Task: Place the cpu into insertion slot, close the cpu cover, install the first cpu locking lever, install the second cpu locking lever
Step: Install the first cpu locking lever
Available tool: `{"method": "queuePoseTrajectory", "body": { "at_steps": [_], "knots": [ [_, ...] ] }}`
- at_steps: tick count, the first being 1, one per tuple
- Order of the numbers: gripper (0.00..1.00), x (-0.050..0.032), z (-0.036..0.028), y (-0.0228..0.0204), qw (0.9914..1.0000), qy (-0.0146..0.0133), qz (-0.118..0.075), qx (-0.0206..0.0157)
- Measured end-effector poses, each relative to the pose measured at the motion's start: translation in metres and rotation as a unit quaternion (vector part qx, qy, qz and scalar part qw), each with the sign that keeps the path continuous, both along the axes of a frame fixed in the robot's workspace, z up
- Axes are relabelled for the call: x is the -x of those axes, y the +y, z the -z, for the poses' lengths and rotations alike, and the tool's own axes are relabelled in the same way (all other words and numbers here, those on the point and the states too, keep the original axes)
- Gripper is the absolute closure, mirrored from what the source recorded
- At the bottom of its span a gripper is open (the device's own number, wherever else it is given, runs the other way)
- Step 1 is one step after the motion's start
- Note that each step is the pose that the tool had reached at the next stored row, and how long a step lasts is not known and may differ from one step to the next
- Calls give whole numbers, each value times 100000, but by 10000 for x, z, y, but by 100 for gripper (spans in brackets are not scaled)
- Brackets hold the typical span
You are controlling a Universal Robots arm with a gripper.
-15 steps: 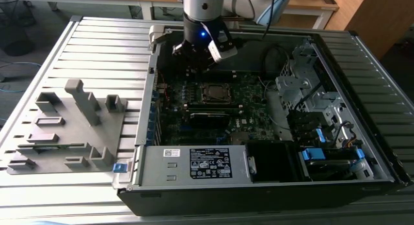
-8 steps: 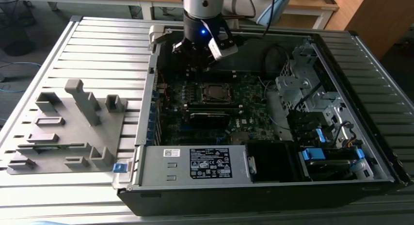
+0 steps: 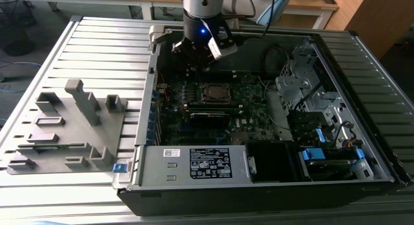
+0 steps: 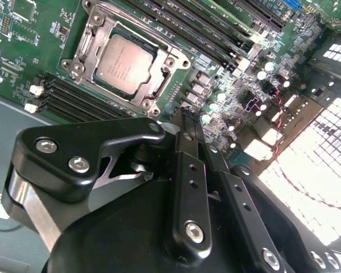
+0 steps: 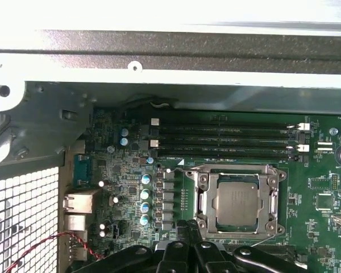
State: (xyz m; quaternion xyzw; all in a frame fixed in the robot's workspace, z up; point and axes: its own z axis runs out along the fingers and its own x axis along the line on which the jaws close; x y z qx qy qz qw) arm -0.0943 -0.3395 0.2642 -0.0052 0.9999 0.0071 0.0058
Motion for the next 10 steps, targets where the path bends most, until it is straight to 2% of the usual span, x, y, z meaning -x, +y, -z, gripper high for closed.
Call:
{"method": "queuePoseTrajectory", "body": {
  "at_steps": [6,10],
  "knots": [
    [89,123,6,0,100000,-4,-1,-3],
    [89,149,8,1,100000,-4,-3,-4]
  ]
}}
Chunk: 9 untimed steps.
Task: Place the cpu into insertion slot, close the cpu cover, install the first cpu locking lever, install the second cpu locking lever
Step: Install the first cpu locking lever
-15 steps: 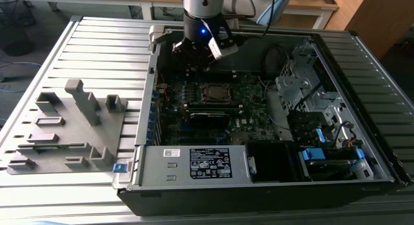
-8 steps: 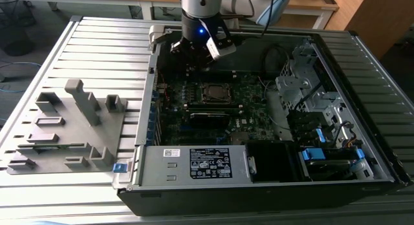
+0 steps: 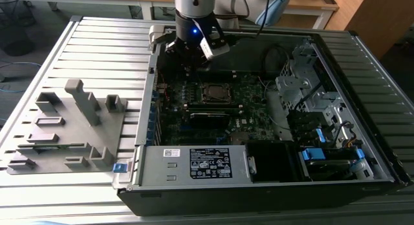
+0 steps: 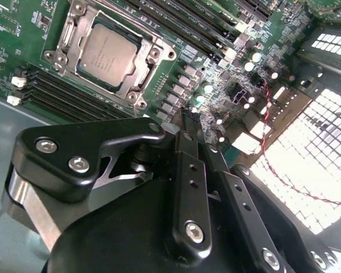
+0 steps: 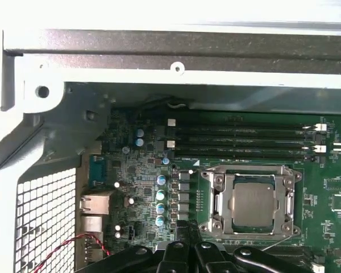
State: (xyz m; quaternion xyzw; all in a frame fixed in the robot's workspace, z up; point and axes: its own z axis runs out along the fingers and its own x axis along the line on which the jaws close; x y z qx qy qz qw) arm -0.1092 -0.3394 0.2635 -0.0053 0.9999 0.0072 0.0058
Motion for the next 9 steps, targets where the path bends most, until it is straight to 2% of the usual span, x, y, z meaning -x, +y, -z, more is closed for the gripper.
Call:
{"method": "queuePoseTrajectory", "body": {
  "at_steps": [9],
  "knots": [
    [89,12,2,0,100000,2,3,3]
  ]
}}
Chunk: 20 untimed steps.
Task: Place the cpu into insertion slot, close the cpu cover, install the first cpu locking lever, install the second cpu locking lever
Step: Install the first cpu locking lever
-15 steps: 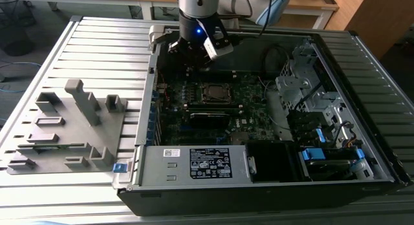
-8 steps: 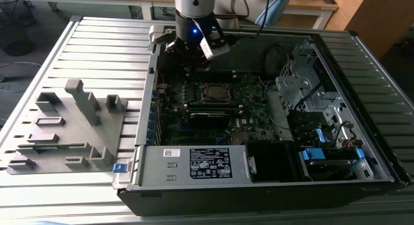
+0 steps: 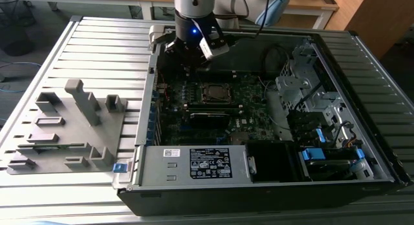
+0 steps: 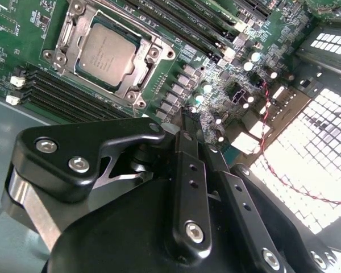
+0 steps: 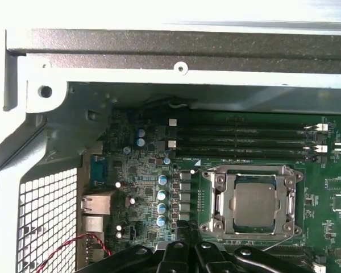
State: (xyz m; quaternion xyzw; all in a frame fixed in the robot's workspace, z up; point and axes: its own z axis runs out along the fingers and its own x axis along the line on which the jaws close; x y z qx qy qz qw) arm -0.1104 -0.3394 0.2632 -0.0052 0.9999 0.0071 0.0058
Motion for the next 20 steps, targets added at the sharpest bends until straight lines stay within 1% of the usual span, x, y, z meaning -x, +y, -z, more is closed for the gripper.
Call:
{"method": "queuePoseTrajectory", "body": {
  "at_steps": [5,15,20],
  "knots": [
    [89,16,7,10,100000,-2,-3,-1],
    [89,28,9,11,100000,-3,-6,-4],
    [89,28,9,21,100000,-4,-7,-5]
  ]
}}
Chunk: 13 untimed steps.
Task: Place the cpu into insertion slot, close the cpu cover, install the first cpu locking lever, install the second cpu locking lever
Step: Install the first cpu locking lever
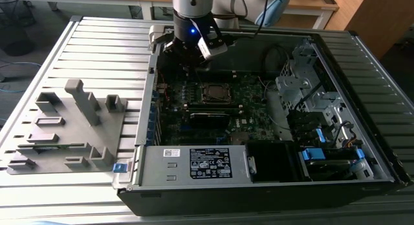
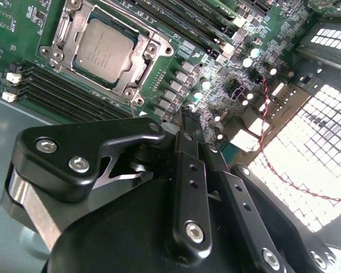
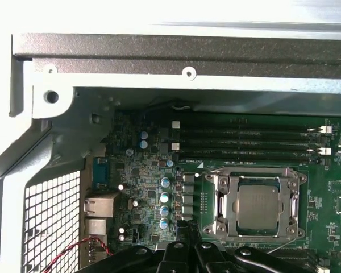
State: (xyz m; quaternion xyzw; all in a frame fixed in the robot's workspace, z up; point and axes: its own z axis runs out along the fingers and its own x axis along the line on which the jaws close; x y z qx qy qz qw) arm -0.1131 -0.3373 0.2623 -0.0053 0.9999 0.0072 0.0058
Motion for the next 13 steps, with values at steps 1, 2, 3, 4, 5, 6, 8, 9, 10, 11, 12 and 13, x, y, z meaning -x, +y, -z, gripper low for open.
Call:
{"method": "queuePoseTrajectory", "body": {
  "at_steps": [1,2,3,4,5,6,8,9,10,11,12,13],
  "knots": [
    [89,0,0,1,100000,1,2,2],
    [89,0,0,2,100000,0,2,1],
    [89,0,0,2,100000,1,2,1],
    [89,0,0,2,100000,2,0,3],
    [89,0,0,2,100000,1,3,2],
    [89,0,0,3,100000,1,1,3],
    [89,1,0,3,100000,0,5,1],
    [89,4,1,5,100000,-1,14,-2],
    [89,11,2,6,100000,1,14,4],
    [89,17,3,9,100000,3,5,3],
    [89,23,5,14,100000,-2,4,-2],
    [89,28,6,21,100000,-1,3,1]
  ]
}}
